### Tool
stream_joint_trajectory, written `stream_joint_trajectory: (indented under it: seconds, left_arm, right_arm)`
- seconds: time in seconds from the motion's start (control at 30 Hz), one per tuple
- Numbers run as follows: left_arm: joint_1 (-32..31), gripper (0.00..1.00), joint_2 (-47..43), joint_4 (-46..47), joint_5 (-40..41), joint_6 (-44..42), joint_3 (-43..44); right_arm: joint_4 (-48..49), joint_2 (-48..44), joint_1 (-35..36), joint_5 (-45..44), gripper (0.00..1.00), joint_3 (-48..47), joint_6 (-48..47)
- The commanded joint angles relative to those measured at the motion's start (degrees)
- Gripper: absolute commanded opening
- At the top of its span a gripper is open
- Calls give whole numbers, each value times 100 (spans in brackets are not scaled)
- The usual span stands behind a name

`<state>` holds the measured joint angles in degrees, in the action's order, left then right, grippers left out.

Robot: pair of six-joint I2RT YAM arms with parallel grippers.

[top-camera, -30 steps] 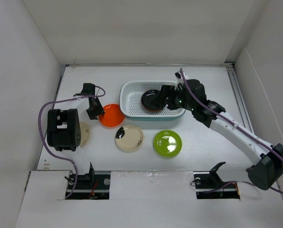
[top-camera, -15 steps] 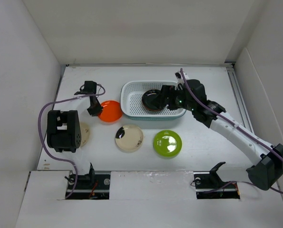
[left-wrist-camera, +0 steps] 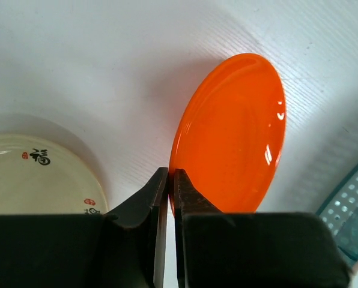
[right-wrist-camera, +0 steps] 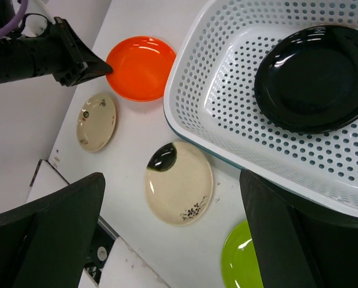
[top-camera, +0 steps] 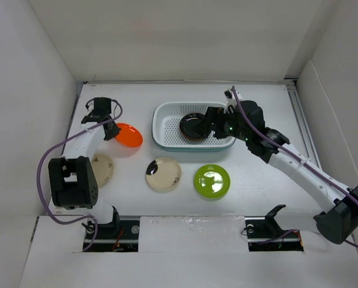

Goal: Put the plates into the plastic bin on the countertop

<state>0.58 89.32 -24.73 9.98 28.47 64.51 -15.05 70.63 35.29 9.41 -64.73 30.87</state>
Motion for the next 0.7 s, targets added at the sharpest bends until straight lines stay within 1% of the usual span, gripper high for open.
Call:
stream_joint_trajectory:
  seconds: [0.0, 0.13, 0.23, 0.33, 0.43, 0.47, 0.5, 0.57, 0.6, 0.63, 0.67]
  left_arm:
    - [12, 0, -598, 179, -216, -87, 18]
    - [12, 0, -1037, 179, -225, -34, 166]
    - [12, 0, -1302, 127, -224, -34, 509]
    - [12, 0, -1461, 126, -513, 18, 948]
    - [12, 0, -1601, 477, -1373, 18, 1212]
    - [-101, 0, -1541, 748, -1637, 18, 1213]
    - [-302, 0, -1462, 881, -2092, 71, 1300]
    - [-357, 0, -1251, 1249, -2752, 246, 1249]
    - [-357, 0, -1015, 1869, -3539, 569, 1144]
    - [-426, 0, -882, 2171, -3790, 720, 1030]
    - [-531, 0, -742, 2409, -3880, 800, 933]
  right_arm:
    - [46, -172, -4, -88, 100, 4, -37]
    - [-94, -225, -4, -193, 100, -49, -37]
    - [-208, -286, -4, -247, 100, -153, -90]
    - [-331, -435, -4, -431, 100, -154, -90]
    - [-385, -690, -57, -720, 100, -154, -21]
    - [-385, -778, -57, -808, 100, -154, 32]
    - [-385, -866, -57, -957, 100, -93, 33]
    - [-446, -1146, -119, -1142, 100, -40, 147]
    - [-507, -1252, -119, -1282, 100, 12, 217]
    - [-508, -1358, -188, -1284, 100, 13, 217]
    - [-621, -1559, -250, -1371, 100, 13, 217]
